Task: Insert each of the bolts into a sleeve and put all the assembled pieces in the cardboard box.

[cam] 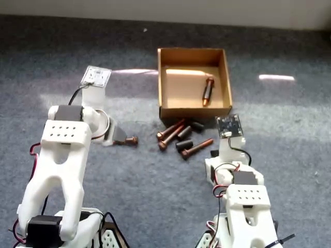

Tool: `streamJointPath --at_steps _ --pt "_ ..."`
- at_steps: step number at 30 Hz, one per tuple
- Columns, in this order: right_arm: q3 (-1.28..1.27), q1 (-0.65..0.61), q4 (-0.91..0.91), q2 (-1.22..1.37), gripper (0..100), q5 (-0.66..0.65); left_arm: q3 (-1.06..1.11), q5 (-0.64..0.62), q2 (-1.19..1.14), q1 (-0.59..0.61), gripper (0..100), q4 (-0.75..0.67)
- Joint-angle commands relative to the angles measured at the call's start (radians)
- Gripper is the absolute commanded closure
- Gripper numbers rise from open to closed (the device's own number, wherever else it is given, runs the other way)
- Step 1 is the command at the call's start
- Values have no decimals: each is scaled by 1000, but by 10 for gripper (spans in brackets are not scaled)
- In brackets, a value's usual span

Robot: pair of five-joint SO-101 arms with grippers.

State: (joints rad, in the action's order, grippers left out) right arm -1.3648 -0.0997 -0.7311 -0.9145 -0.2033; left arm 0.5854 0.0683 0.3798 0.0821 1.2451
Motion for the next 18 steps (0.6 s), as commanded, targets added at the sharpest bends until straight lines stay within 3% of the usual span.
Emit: streamJointPath --at_steps 1,5,11,18 --pt "5 12 27 -28 993 5 -99 232 28 10 695 -18" --pt "5 12 27 -28 993 5 -140 374 -10 10 695 -18" --pt "5 12 27 -28 993 5 -300 494 -306 10 761 8" --pt "4 12 27 -28 993 5 -464 661 -545 -36 765 54"
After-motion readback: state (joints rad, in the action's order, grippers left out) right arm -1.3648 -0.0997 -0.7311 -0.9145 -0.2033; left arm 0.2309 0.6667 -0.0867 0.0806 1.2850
